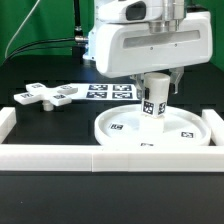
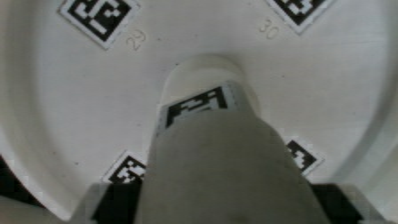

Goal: Assemble round table

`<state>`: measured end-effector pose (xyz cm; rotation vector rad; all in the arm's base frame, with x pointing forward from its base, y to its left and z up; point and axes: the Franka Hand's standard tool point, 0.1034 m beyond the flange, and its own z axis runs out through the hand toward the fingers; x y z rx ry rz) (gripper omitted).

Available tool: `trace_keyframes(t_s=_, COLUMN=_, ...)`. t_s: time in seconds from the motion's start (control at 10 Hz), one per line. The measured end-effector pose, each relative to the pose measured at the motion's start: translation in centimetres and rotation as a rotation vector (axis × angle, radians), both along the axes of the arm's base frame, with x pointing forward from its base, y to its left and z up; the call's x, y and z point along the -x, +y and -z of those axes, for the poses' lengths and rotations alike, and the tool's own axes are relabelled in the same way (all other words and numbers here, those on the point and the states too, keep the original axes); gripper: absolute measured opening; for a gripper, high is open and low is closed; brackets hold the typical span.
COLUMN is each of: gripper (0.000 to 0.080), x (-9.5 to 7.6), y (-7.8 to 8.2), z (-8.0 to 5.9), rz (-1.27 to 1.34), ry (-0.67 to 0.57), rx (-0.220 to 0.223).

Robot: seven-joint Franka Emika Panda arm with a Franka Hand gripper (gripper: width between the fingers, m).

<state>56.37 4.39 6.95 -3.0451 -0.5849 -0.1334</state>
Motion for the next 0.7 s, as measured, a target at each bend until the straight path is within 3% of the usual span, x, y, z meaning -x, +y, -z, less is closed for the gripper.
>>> trace_keyframes(t_s=0.7, gripper=0.0413, x=-0.04, y=-0.62, z=0.08, rz=0.525, ry=0.01, rx=-0.055)
